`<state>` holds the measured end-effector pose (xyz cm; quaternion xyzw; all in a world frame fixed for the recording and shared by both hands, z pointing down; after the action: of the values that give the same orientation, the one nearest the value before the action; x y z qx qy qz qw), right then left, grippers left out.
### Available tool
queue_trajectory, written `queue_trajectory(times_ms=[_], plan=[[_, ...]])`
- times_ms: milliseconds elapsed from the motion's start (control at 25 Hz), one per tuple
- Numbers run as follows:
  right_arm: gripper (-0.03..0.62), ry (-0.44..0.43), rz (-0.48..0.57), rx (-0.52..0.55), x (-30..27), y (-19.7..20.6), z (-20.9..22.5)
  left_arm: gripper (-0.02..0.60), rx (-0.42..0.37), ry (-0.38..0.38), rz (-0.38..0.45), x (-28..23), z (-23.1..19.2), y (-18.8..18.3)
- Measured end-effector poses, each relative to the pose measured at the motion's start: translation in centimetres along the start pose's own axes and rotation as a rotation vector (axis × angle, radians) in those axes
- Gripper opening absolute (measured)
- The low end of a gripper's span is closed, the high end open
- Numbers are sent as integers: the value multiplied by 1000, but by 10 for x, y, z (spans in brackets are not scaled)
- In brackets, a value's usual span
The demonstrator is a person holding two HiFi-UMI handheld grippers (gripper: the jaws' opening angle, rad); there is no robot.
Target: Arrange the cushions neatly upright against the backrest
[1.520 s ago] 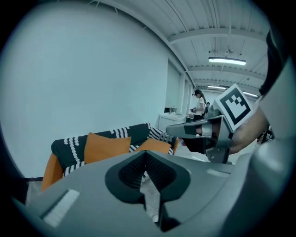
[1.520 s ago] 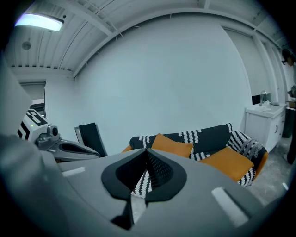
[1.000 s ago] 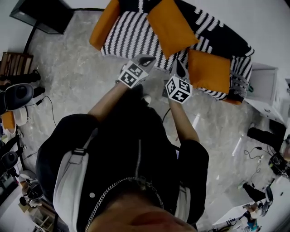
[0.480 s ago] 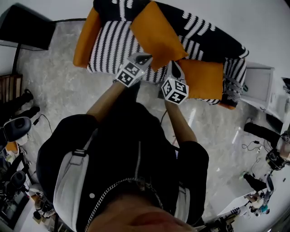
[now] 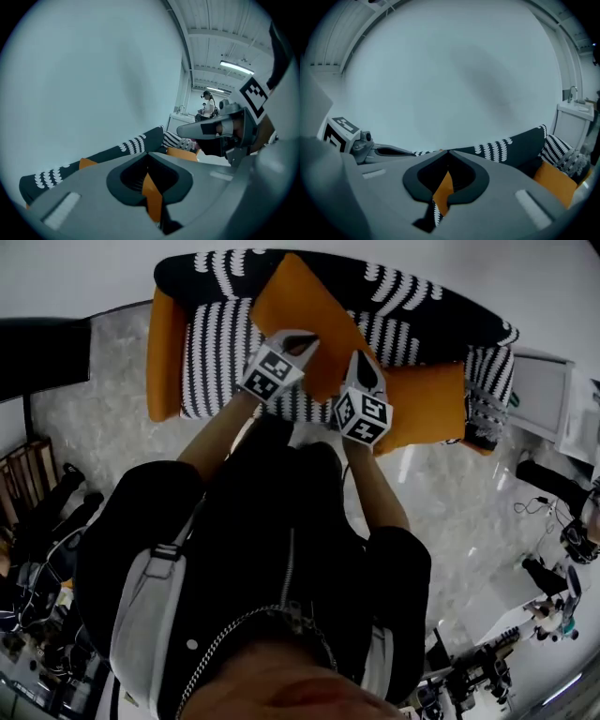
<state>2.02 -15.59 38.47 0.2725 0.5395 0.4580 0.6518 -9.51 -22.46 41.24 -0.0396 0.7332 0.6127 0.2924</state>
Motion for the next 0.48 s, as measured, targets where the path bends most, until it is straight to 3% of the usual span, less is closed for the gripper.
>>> queue_trajectory(times_ms=[240, 480], plan=[[3, 42, -30, -27, -51, -8, 17, 11, 23, 29, -25, -41, -45, 2], [3, 52, -59, -46, -70, -10, 43, 11, 29, 13, -31, -70, -58, -2]])
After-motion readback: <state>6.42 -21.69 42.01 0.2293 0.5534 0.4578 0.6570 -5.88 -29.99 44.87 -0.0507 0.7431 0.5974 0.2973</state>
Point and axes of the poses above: the fingertips, and each gripper's own axes: x backward along the fingers, z to its right, y out of its underside, the point moved 5 cm from there along x, backward along the fingers, and after that the axes turned 2 degrees about -x, right-handed, at the moved point
